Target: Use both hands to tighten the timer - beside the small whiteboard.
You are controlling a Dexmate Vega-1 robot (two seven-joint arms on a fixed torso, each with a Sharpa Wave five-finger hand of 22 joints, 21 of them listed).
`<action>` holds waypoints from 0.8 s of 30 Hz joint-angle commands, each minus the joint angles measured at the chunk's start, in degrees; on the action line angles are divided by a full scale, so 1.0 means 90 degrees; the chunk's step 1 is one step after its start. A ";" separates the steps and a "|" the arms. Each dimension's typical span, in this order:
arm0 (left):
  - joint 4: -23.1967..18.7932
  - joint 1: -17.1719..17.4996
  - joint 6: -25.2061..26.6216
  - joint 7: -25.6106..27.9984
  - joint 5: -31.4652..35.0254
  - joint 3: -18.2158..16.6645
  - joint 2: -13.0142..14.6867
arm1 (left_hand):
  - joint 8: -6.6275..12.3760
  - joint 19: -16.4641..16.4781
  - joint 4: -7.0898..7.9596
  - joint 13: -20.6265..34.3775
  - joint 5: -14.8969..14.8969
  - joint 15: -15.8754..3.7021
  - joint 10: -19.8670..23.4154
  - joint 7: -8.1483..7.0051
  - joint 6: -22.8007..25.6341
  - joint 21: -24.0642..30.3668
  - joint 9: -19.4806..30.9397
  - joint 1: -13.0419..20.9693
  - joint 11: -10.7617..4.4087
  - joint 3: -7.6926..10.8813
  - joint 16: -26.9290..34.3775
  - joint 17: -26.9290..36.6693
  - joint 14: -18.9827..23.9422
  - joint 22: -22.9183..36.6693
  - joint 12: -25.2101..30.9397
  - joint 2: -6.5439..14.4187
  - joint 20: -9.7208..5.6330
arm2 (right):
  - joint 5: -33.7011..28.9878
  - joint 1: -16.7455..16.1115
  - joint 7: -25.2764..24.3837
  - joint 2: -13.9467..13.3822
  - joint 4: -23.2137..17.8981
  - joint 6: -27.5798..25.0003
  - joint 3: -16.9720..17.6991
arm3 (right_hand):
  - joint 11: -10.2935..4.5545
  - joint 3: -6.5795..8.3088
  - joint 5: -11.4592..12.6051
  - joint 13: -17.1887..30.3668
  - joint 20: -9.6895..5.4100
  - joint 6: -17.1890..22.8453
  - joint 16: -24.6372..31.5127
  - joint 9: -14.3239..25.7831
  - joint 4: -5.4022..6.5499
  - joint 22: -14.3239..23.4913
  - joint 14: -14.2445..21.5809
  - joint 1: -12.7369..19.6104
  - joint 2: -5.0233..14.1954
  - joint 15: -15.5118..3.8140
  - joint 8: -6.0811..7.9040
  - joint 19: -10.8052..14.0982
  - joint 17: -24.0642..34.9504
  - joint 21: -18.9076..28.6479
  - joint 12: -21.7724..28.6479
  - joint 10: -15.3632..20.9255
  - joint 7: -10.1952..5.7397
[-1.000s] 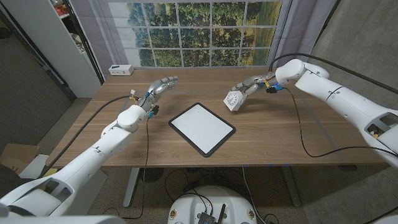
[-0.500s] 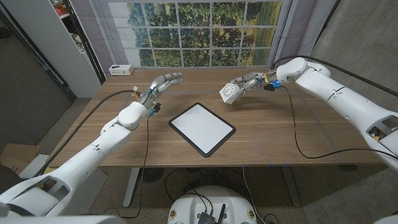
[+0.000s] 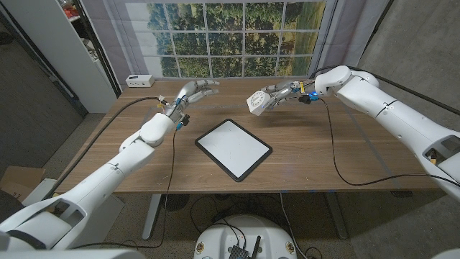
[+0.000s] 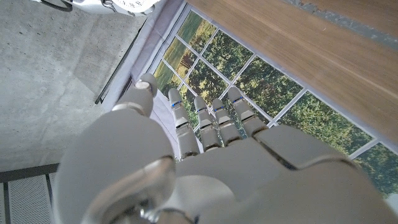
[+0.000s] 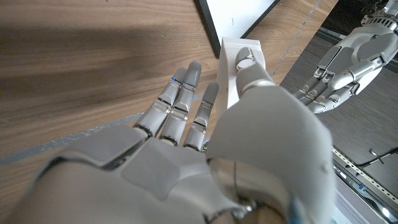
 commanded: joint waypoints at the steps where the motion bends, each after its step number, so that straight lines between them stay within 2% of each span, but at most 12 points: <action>1: 0.0155 -0.0156 -0.0425 0.0088 0.0439 0.0084 -0.0129 | 0.0069 0.0022 0.0011 0.0031 0.0088 -0.0125 0.0059 -0.0041 0.0152 -0.0037 0.0048 0.0197 -0.0081 -0.0053 0.0016 0.0007 0.0039 0.0027 0.0050 -0.0079 -0.0045 | 0.0226 0.0159 -0.0099 0.0144 -0.0092 -0.0110 -0.0194 | 0.0031 0.0030 0.0040 0.0038 0.0021 0.1040 -0.0027 0.0756 0.0045 0.0022 0.0066 -0.0164 0.0101 -0.1075 0.0620 0.0062 0.0031 0.0043 0.0057 0.0019 0.0842; 5: 0.0126 -0.0157 -0.0421 0.0110 0.0529 0.0105 -0.0144 | 0.0105 -0.0011 0.0044 0.0040 0.0133 -0.0142 0.0036 -0.0060 0.0257 -0.0074 0.0071 0.0247 -0.0075 -0.0095 0.0004 0.0019 0.0013 0.0028 0.0045 -0.0126 -0.0054 | 0.0267 0.0138 -0.0236 0.0152 -0.0229 -0.0246 -0.0195 | 0.0059 0.0024 0.0042 0.0055 0.0027 0.1050 -0.0029 0.0759 0.0049 0.0022 0.0092 -0.0185 0.0102 -0.1072 0.0620 0.0065 0.0049 0.0049 0.0070 0.0031 0.0861; 10: 0.0089 -0.0159 -0.0391 0.0150 0.0671 0.0146 -0.0160 | 0.0197 -0.0018 0.0075 0.0054 0.0207 -0.0156 0.0015 0.0009 0.0495 -0.0117 0.0116 0.0355 -0.0087 -0.0142 -0.0013 0.0034 -0.0032 0.0030 0.0043 -0.0168 -0.0061 | 0.0360 0.0090 -0.0398 0.0162 -0.0390 -0.0361 -0.0164 | 0.0098 0.0019 0.0048 0.0080 0.0030 0.1095 -0.0044 0.0764 0.0050 0.0022 0.0113 -0.0210 0.0101 -0.1074 0.0632 0.0069 0.0069 0.0056 0.0087 0.0044 0.0904; 13: 0.0065 -0.0166 -0.0363 0.0203 0.0802 0.0178 -0.0167 | 0.0286 -0.0023 0.0108 0.0064 0.0258 -0.0163 0.0033 -0.0084 0.0719 -0.0148 0.0154 0.0425 -0.0080 -0.0170 -0.0010 0.0050 -0.0042 0.0031 0.0054 -0.0159 -0.0053 | 0.0409 0.0083 -0.0446 0.0172 -0.0445 -0.0398 -0.0165 | 0.0088 0.0016 0.0052 0.0095 0.0039 0.1125 -0.0056 0.0764 0.0048 0.0022 0.0122 -0.0222 0.0097 -0.1072 0.0638 0.0077 0.0081 0.0063 0.0094 0.0043 0.0931; 19: -0.0027 -0.0148 -0.0311 0.0374 0.1076 0.0225 -0.0187 | 0.0303 -0.0029 0.0130 0.0071 0.0295 -0.0190 0.0033 -0.0081 0.0766 -0.0178 0.0189 0.0520 -0.0088 -0.0193 -0.0003 0.0066 -0.0062 0.0033 0.0057 -0.0105 -0.0049 | 0.0429 0.0070 -0.0389 0.0200 -0.0387 -0.0029 -0.0193 | 0.0124 0.0006 0.0055 0.0119 0.0037 0.1115 -0.0065 0.0772 0.0043 0.0022 0.0143 -0.0244 0.0085 -0.1074 0.0629 0.0087 0.0107 0.0073 0.0104 0.0042 0.0931; 24: -0.0017 -0.0140 -0.0333 0.0448 0.1174 0.0269 -0.0243 | 0.0312 -0.0017 0.0149 0.0079 0.0318 -0.0215 0.0060 -0.0050 0.0789 -0.0197 0.0221 0.0602 -0.0107 -0.0230 0.0020 0.0082 -0.0054 0.0037 0.0071 -0.0051 -0.0023 | 0.0471 0.0100 -0.0225 0.0282 -0.0201 0.0309 -0.0218 | 0.0055 0.0008 0.0058 0.0138 0.0004 0.1110 -0.0070 0.0776 0.0008 0.0022 0.0127 -0.0214 0.0070 -0.1079 0.0621 0.0068 0.0143 0.0070 0.0098 0.0006 0.0861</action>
